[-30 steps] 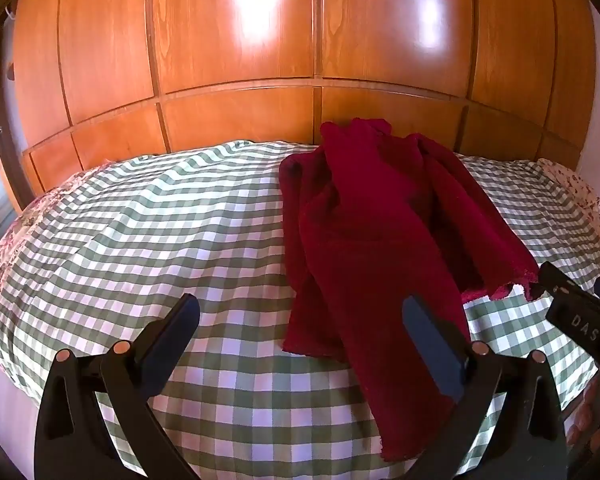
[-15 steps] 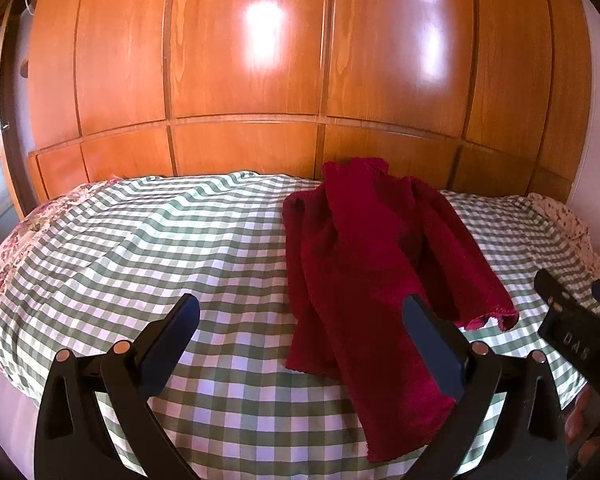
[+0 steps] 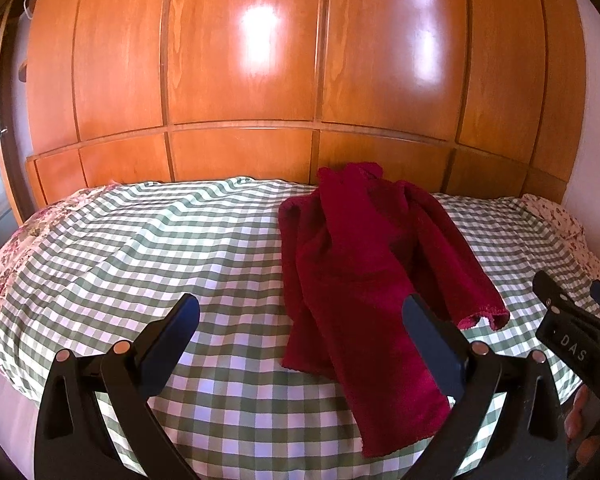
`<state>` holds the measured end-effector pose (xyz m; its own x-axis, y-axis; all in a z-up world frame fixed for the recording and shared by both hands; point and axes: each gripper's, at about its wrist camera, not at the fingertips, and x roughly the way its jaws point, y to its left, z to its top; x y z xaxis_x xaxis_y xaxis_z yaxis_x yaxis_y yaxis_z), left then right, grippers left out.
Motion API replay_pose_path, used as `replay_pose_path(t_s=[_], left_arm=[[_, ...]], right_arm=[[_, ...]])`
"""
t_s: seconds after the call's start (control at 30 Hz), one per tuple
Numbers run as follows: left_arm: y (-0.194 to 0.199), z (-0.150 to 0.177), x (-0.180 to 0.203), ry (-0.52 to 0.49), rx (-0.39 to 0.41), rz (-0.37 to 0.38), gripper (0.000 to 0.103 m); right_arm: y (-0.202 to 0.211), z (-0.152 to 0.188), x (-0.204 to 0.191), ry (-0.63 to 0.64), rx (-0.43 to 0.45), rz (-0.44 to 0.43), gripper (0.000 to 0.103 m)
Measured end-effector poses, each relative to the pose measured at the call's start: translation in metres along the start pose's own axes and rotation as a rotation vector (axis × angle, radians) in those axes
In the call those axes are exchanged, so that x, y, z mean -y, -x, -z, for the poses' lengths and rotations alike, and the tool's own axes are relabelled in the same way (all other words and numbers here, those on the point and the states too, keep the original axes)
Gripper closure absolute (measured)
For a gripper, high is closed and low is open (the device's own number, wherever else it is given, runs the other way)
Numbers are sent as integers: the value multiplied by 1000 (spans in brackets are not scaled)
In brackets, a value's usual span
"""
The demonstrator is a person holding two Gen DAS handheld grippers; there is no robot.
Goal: Fold small clothes
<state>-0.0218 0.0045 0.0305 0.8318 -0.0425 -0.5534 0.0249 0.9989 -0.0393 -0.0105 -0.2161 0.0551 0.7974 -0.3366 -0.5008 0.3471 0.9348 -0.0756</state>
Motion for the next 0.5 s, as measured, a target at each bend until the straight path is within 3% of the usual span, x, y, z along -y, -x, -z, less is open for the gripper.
replay_pose_path(t_s=[0.5], left_arm=[[-11, 3, 15, -58, -35, 11, 2]], right_arm=[[-10, 5, 9, -23, -20, 12, 3]])
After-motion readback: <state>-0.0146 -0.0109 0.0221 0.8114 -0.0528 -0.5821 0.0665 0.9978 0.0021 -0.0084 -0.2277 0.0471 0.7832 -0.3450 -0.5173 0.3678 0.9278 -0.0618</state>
